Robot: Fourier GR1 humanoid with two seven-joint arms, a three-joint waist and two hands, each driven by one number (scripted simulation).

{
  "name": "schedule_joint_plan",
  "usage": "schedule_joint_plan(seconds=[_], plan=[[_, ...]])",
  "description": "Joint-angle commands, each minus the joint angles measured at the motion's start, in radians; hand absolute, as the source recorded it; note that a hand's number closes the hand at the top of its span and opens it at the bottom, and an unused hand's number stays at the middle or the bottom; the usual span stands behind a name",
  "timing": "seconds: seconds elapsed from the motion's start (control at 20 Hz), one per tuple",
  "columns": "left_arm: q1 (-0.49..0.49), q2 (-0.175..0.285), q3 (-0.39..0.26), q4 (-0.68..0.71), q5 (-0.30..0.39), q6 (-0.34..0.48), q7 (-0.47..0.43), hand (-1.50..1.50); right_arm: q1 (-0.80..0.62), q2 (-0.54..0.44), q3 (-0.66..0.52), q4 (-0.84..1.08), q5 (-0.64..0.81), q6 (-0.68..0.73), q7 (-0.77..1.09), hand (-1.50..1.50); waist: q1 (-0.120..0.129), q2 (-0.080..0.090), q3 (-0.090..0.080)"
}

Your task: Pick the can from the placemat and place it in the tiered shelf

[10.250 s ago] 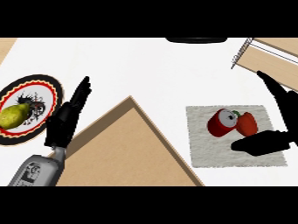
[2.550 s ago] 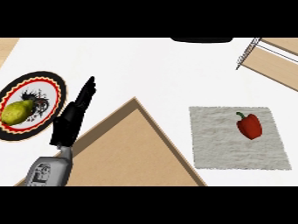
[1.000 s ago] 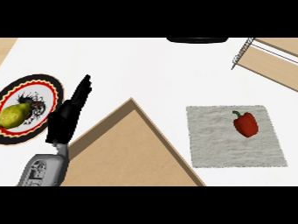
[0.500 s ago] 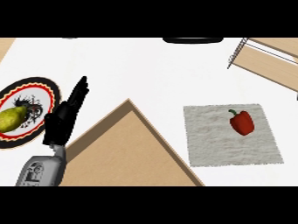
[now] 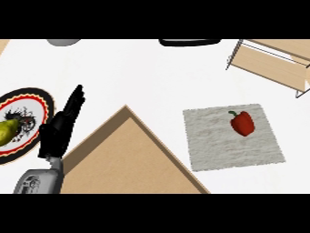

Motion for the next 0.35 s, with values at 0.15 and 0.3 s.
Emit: schedule_joint_plan(seconds=[0.15,0.3], plan=[[0.045,-0.004,-0.005,-0.036,-0.003,0.006,-0.001,0.00,0.286,0.011,-0.105,-0.380,-0.139,0.314,0.065,-1.50,-0.027,-0.007,0.002],[0.032,-0.006,0.004,-0.002,0.004,0.004,-0.018,0.00,0.337,0.010,-0.170,-0.564,-0.231,0.450,0.117,-1.50,-0.024,-0.003,0.000]])
